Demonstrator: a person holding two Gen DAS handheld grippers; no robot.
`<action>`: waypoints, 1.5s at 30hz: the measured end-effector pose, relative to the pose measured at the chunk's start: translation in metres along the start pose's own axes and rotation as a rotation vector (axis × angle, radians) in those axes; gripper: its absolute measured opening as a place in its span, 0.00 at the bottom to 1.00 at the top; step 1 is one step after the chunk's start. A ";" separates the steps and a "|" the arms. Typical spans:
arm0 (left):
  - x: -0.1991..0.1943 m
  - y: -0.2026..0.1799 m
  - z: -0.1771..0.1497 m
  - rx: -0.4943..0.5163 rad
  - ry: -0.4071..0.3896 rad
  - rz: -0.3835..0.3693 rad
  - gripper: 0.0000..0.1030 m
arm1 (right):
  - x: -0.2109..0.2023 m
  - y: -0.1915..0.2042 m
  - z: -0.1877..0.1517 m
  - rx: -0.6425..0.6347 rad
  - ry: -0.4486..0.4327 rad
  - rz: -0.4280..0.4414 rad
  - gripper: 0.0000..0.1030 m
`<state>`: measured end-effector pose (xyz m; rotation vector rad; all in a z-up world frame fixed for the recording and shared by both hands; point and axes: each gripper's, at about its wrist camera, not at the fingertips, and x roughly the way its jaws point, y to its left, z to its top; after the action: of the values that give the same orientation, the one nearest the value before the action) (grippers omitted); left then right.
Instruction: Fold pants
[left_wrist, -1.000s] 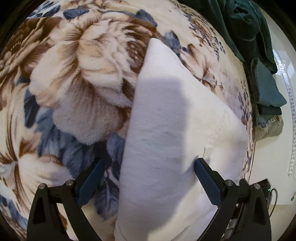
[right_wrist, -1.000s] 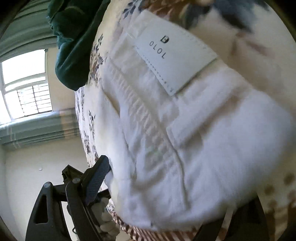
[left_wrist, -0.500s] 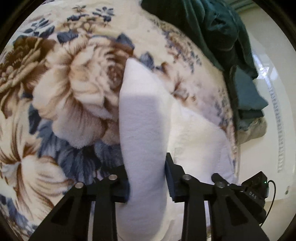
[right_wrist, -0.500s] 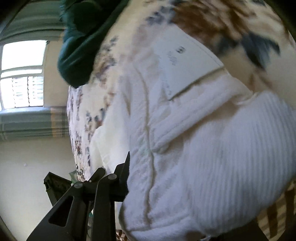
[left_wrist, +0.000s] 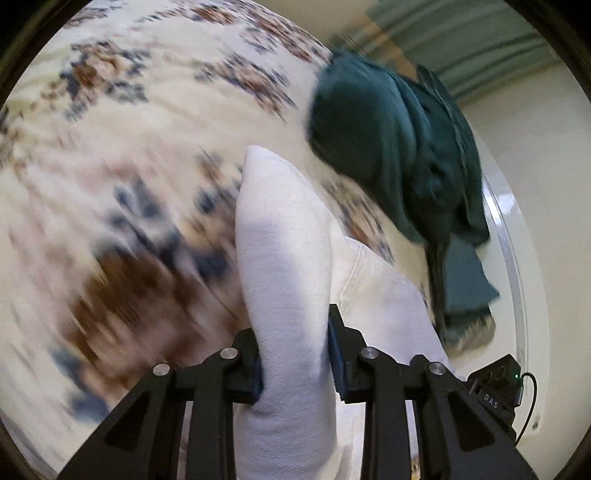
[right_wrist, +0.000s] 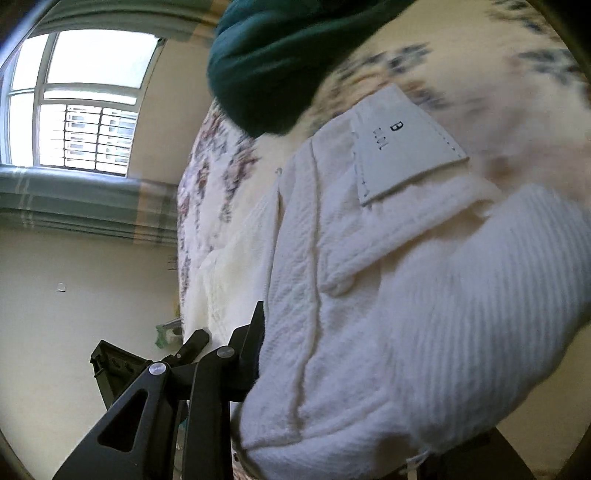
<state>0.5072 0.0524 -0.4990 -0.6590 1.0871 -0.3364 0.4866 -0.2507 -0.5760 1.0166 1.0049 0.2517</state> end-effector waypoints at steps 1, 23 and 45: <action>-0.004 0.009 0.012 -0.002 -0.009 0.007 0.24 | 0.022 0.011 0.002 -0.007 0.002 0.008 0.29; 0.025 0.210 0.156 -0.034 0.045 0.259 0.64 | 0.224 0.057 0.011 -0.181 0.153 -0.367 0.67; -0.074 0.064 0.098 0.244 -0.039 0.585 0.94 | 0.075 0.222 -0.043 -0.611 -0.065 -0.820 1.00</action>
<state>0.5582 0.1744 -0.4580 -0.1138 1.1274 0.0515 0.5504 -0.0604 -0.4474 0.0206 1.1083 -0.1541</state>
